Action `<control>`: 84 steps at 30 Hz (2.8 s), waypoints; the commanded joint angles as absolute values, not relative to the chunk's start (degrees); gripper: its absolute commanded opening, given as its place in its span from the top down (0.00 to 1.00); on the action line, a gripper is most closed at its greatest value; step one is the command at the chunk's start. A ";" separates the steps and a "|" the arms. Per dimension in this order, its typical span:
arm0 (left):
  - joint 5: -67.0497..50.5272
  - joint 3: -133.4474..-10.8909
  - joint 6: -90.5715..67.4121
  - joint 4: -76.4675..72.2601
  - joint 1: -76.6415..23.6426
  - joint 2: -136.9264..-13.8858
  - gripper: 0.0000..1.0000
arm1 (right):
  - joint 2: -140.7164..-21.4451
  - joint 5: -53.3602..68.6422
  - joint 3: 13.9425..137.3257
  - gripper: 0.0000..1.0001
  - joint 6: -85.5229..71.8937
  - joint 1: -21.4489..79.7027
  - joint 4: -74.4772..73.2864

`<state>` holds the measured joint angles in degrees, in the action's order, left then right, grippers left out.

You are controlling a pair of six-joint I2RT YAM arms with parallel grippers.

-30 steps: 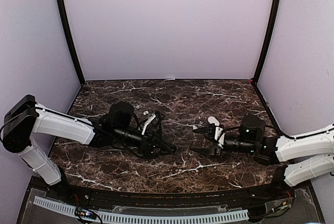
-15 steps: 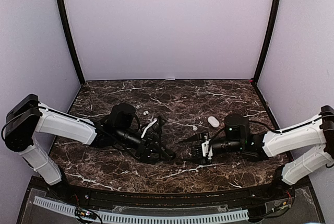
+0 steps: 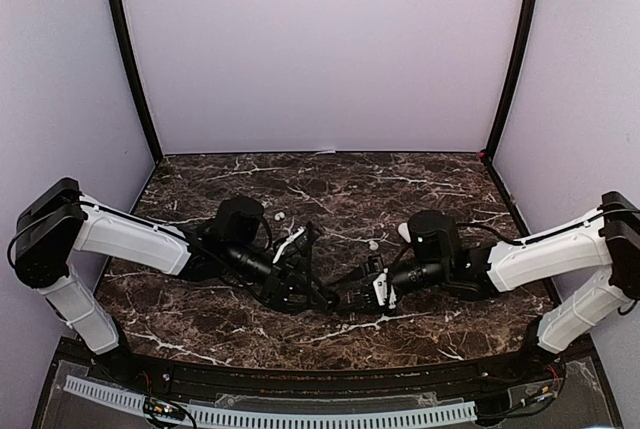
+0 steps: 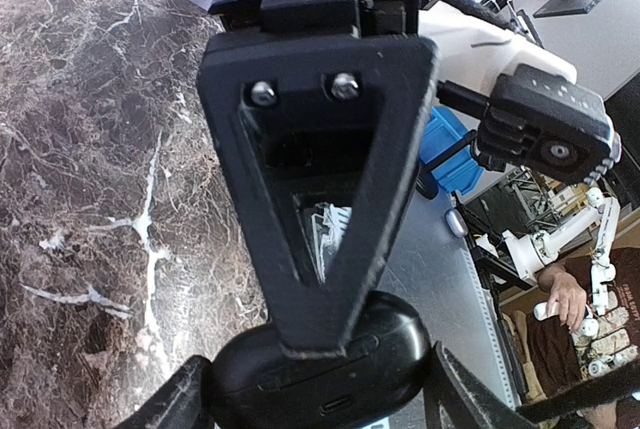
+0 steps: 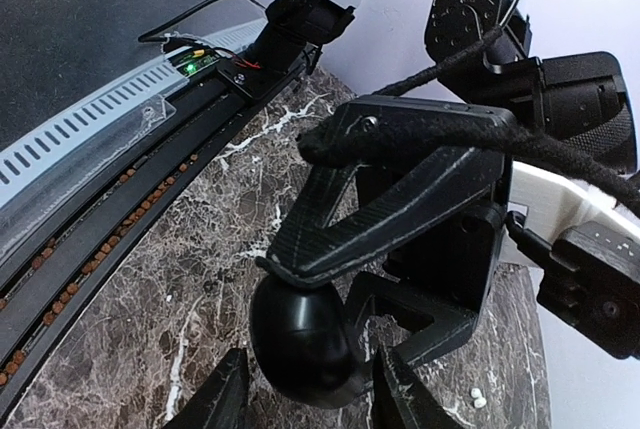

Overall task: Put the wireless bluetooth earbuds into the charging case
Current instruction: Pass from the left arm to the right, then pass from the right arm to the left

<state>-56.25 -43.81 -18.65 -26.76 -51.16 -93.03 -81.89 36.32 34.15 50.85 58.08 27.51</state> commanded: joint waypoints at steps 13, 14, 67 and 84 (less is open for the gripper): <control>-52.63 -42.38 -16.40 -28.68 -50.89 -90.65 0.14 | -83.14 38.28 37.13 0.82 50.49 58.89 23.58; -51.33 -41.92 -15.90 -28.71 -50.89 -89.89 0.11 | -82.96 38.00 37.05 0.82 49.93 58.89 23.16; -27.64 -29.24 7.07 -51.90 -56.69 -91.30 0.41 | -85.17 19.67 50.54 0.89 11.56 59.65 -5.31; -29.87 -29.10 6.90 -54.70 -56.78 -94.56 0.52 | -86.83 19.37 49.69 0.88 12.16 61.79 0.62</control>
